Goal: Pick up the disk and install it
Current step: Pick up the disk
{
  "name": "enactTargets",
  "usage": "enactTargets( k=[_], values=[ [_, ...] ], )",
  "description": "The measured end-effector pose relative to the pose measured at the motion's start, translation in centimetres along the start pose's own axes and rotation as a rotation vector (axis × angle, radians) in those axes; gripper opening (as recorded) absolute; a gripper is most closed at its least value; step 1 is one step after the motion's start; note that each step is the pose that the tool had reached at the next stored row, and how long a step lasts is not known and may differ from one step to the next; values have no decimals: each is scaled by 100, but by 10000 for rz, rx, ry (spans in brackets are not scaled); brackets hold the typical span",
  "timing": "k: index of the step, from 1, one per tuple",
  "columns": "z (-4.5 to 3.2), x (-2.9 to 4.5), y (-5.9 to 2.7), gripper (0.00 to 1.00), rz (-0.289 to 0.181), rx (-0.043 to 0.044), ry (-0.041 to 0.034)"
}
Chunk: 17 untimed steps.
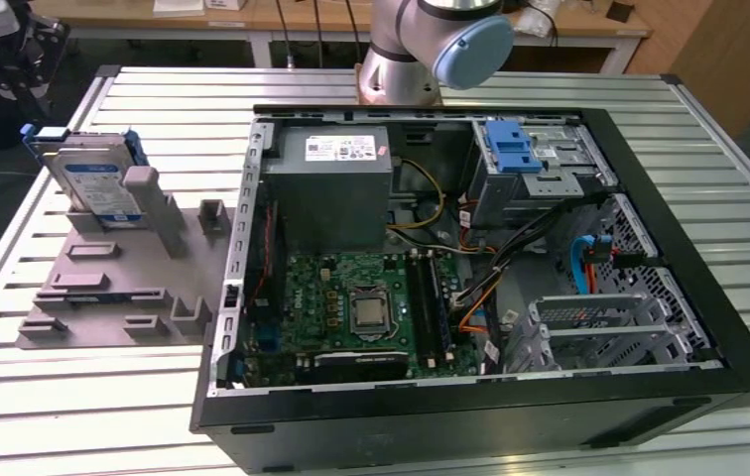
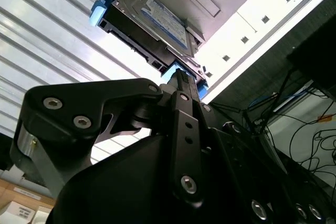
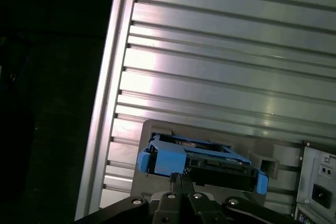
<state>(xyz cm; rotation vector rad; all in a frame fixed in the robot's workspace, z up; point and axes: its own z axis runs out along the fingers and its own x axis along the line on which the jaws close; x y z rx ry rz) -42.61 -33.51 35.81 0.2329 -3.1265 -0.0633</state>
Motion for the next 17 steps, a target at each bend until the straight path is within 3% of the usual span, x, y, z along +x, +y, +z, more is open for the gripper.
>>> enactTargets(
  k=[17],
  values=[
    [0, 8, 1, 11, -339, 1, 14]
  ],
)
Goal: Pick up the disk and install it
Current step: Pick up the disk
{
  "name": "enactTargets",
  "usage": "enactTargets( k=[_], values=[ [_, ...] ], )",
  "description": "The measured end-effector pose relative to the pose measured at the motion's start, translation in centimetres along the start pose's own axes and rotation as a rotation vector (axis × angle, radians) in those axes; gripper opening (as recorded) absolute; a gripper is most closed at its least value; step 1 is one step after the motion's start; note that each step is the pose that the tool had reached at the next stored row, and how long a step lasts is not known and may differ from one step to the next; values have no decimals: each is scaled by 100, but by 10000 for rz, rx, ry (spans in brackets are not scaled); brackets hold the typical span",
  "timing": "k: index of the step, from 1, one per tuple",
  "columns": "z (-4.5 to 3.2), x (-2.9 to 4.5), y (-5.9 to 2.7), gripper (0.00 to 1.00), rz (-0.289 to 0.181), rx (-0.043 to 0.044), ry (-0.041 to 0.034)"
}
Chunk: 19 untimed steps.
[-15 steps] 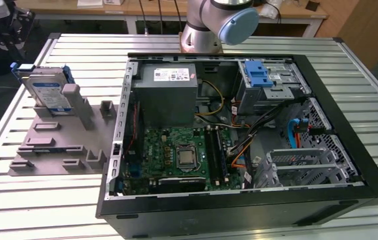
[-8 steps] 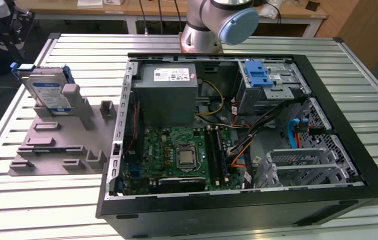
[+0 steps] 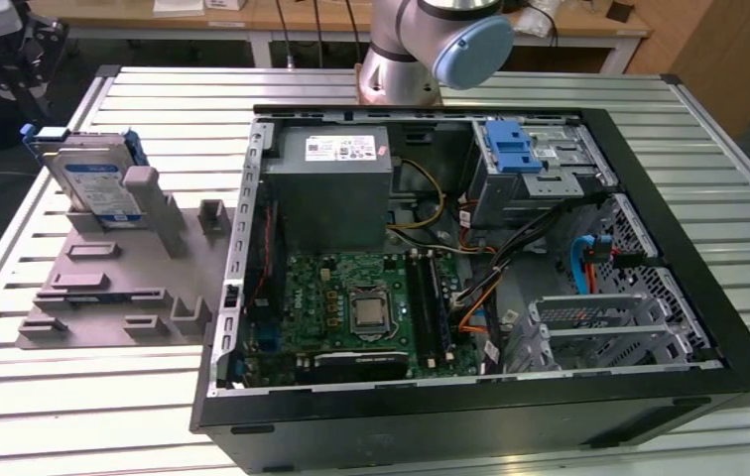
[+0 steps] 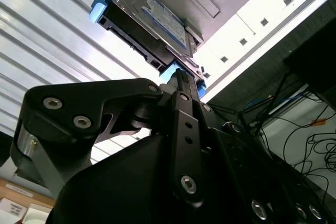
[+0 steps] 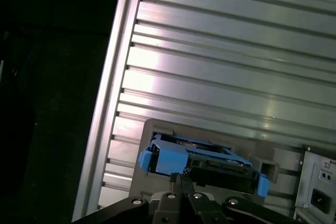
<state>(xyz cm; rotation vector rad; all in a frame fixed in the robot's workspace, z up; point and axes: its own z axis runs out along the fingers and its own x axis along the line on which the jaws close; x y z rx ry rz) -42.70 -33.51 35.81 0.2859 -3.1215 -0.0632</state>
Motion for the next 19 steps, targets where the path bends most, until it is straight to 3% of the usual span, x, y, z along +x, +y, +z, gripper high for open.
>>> enactTargets(
  k=[19],
  values=[
    [0, 4, 1, 11, -505, 2, 21]
  ],
)
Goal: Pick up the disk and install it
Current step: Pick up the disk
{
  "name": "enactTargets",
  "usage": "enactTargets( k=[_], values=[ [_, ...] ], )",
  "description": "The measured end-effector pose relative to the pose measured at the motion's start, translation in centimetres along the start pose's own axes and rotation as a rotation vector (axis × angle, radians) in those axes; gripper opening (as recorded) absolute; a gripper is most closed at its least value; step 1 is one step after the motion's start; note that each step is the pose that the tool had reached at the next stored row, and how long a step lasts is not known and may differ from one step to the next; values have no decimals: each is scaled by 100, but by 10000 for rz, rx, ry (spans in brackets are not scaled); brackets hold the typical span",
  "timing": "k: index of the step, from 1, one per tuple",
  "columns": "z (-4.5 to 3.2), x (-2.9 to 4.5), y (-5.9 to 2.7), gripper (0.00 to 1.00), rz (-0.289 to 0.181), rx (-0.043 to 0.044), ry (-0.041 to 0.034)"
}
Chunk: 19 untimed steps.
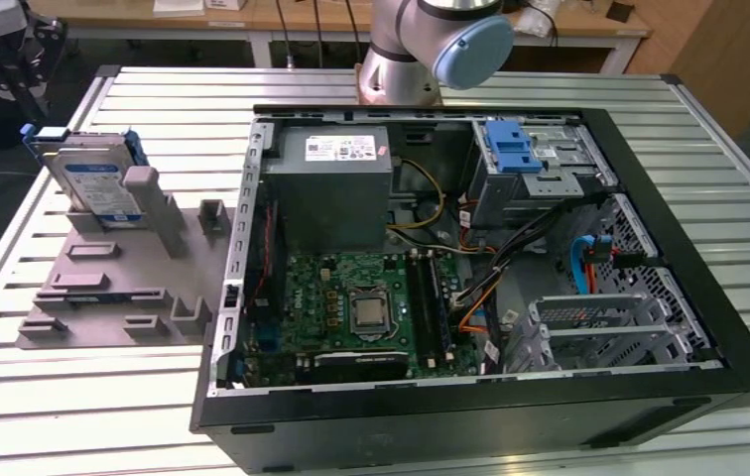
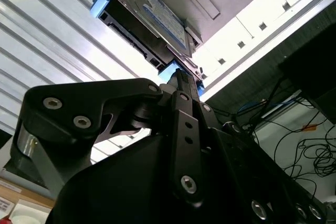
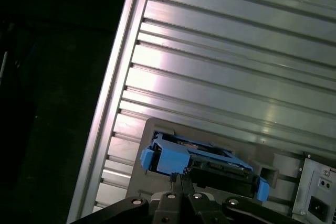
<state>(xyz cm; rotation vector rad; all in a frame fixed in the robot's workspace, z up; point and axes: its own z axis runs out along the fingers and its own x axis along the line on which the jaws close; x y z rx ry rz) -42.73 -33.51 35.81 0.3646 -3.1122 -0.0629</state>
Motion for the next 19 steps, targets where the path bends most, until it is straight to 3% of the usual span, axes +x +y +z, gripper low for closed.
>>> enactTargets(
  k=[19],
  values=[
    [0, 3, 1, 11, -484, 1, 19]
  ],
)
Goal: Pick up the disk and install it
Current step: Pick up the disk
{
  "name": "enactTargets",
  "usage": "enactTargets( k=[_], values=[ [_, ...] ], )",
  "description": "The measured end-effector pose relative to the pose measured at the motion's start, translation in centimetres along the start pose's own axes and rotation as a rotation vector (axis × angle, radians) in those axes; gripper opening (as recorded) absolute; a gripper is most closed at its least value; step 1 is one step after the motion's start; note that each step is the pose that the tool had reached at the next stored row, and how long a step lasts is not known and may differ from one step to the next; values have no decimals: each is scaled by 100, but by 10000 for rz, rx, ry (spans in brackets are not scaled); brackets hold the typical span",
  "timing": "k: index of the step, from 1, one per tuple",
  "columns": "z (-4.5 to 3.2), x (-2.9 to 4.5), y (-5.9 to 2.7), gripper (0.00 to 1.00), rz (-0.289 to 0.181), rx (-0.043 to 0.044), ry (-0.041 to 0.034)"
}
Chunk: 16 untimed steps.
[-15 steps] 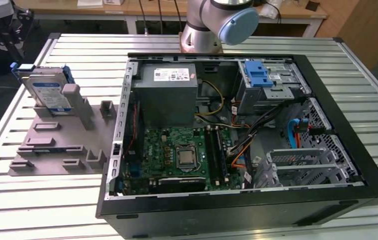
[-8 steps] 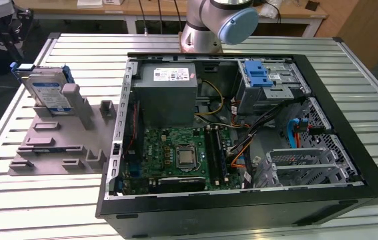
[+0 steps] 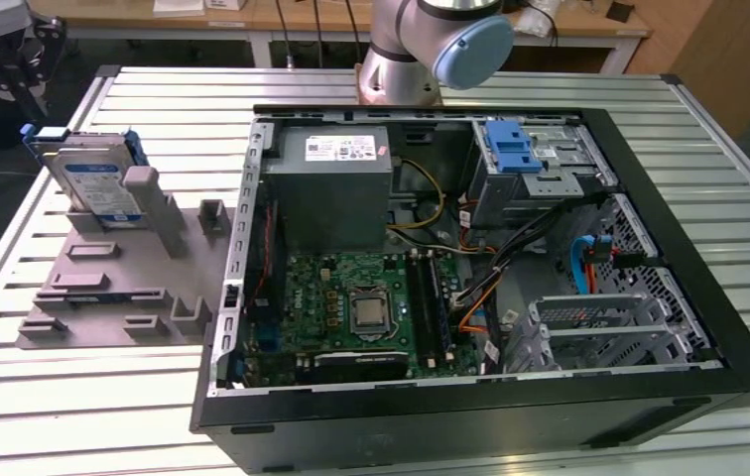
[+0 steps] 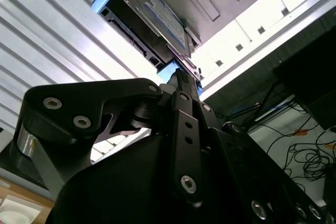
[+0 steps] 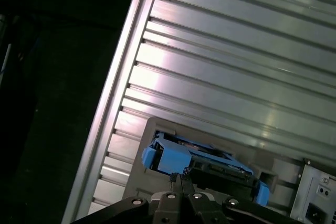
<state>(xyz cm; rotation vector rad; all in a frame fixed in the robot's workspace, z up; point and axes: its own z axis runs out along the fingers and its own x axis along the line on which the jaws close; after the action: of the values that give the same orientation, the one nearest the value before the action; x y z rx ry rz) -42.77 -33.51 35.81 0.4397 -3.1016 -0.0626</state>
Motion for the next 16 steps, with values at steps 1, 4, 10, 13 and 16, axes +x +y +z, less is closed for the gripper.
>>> enactTargets(
  k=[1, 4, 10, 13, 16],
  values=[
    [0, 0, 0, 11, -38, 0, 2],
    [0, 0, 0, 11, -146, 0, 6],
    [0, 0, 0, 11, -399, 1, 17],
    [0, 0, 0, 11, -497, 1, 20],
    [0, 0, 0, 11, -589, 2, 24]
  ],
)
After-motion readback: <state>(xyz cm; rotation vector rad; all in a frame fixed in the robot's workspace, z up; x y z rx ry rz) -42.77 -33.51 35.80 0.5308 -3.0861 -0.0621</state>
